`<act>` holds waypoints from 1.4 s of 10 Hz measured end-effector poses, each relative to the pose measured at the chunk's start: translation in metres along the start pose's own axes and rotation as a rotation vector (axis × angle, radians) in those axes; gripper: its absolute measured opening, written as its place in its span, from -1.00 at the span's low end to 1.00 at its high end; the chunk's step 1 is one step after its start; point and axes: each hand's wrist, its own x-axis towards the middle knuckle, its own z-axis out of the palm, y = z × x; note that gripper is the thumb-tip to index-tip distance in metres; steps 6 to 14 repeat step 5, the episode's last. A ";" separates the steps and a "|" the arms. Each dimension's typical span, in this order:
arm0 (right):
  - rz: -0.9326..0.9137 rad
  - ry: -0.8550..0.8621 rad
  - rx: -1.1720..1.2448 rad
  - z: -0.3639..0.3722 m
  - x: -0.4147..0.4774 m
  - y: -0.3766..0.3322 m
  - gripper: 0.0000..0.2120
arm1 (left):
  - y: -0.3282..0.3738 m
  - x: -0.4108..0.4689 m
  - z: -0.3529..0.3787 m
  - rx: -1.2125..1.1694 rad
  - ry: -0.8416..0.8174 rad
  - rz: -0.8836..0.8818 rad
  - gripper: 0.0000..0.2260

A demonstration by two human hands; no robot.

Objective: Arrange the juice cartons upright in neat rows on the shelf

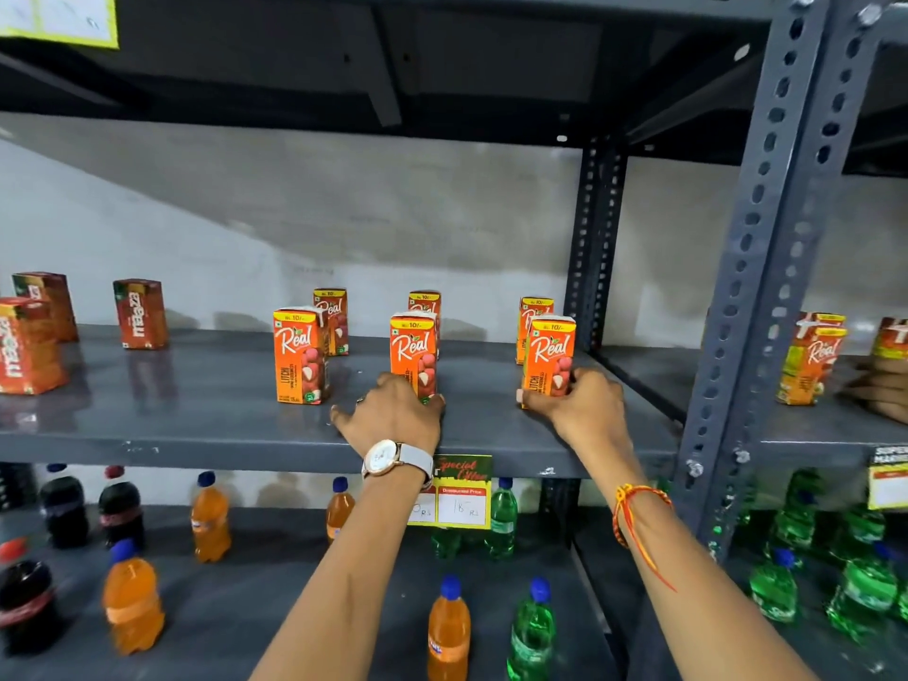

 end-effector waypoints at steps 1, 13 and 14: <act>0.001 -0.017 -0.012 0.000 0.000 0.000 -0.54 | 0.001 0.001 0.000 0.006 -0.005 0.006 -0.51; -0.069 0.187 -0.080 0.000 -0.008 0.007 -0.39 | -0.010 -0.007 -0.002 -0.054 0.001 0.064 -0.25; -0.069 0.187 -0.080 0.000 -0.008 0.007 -0.39 | -0.010 -0.007 -0.002 -0.054 0.001 0.064 -0.25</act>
